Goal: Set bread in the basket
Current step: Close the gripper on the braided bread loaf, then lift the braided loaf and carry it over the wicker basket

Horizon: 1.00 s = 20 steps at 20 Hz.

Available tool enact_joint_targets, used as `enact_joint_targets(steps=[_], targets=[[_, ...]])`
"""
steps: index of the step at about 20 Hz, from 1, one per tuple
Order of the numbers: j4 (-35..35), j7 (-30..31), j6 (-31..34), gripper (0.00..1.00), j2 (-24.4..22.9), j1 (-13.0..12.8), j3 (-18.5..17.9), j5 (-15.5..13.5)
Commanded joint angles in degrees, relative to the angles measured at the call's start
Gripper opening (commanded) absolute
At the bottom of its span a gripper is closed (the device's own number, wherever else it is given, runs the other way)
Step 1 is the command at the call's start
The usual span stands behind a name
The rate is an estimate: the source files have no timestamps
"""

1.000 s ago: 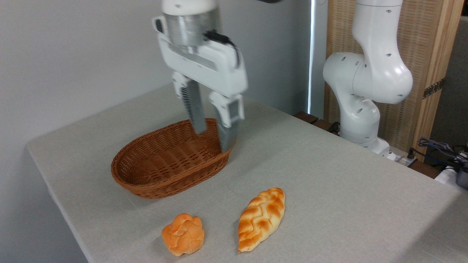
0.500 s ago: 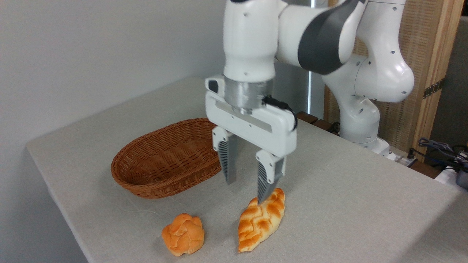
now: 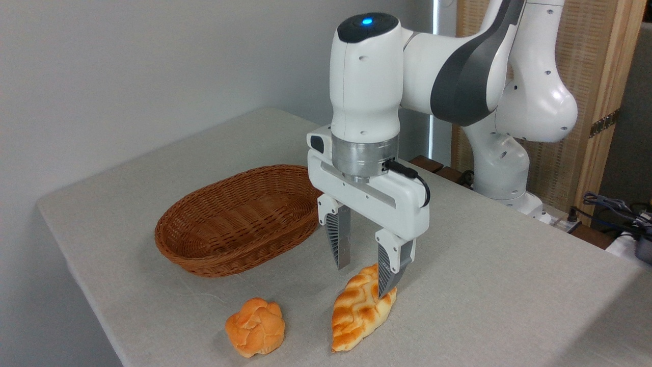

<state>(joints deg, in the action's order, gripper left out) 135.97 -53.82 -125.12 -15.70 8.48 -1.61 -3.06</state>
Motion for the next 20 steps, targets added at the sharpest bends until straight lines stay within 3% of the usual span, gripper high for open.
enact_joint_targets(steps=[1,3,4,12,13,15,17,20], targets=[[0.35,-1.02,-1.10,1.00,0.67,-0.04,-0.14,1.29],[0.35,-0.93,-1.01,1.00,0.93,-0.30,-0.14,4.98],[0.35,-0.84,-1.09,1.00,1.11,-0.39,-0.14,5.43],[0.44,-0.32,-1.10,1.00,3.39,-1.27,-0.14,5.43],[0.44,-0.32,-1.18,0.95,3.48,-1.27,-0.14,5.43],[0.35,-0.75,-1.18,0.64,3.66,-1.27,-0.06,5.43],[0.35,-1.02,-1.10,0.44,3.92,-1.27,-0.06,5.52],[0.35,-1.02,-1.18,0.38,4.10,-1.27,-0.06,5.52]])
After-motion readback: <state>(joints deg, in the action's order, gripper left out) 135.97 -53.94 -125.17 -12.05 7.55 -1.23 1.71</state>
